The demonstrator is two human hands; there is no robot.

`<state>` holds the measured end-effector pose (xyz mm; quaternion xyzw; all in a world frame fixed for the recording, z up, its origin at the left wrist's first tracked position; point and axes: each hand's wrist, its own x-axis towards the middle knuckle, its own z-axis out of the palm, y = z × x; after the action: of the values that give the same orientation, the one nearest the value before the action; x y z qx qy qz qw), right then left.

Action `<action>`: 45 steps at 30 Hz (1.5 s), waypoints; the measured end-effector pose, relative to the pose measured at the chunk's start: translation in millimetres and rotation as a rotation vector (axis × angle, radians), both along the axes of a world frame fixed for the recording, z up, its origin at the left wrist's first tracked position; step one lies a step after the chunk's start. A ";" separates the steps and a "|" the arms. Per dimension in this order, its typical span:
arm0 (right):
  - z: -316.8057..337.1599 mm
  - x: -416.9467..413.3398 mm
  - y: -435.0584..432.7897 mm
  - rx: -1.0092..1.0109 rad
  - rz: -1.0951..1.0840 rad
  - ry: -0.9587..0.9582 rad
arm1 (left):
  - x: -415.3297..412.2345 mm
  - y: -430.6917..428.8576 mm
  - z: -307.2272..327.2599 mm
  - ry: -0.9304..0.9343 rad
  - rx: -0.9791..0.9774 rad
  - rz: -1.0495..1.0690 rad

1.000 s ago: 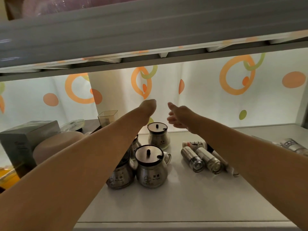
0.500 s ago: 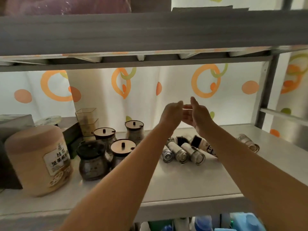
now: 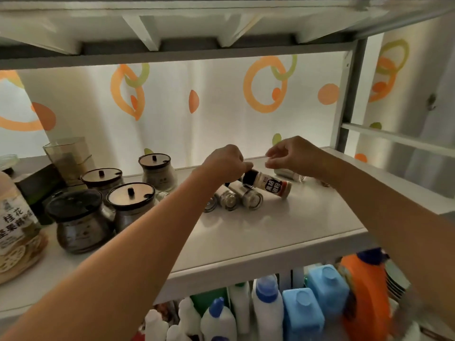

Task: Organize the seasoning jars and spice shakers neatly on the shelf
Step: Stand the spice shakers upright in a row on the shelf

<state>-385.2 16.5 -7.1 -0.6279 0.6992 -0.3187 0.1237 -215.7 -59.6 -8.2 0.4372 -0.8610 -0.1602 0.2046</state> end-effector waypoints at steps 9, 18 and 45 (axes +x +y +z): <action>-22.8 4.1 4.2 0.113 0.037 0.201 | -10.4 4.6 -3.9 0.029 0.006 0.093; -30.9 7.0 -3.3 0.105 0.010 0.266 | -12.4 9.1 -8.3 0.032 0.046 0.077; -76.8 -34.0 34.6 -0.376 -0.197 -0.402 | -104.0 62.5 -54.2 0.775 0.324 -0.025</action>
<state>-419.2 51.1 -83.9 -0.4931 0.6470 -0.5712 0.1094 -319.7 2.8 -62.3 0.3604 -0.6894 -0.4486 0.4401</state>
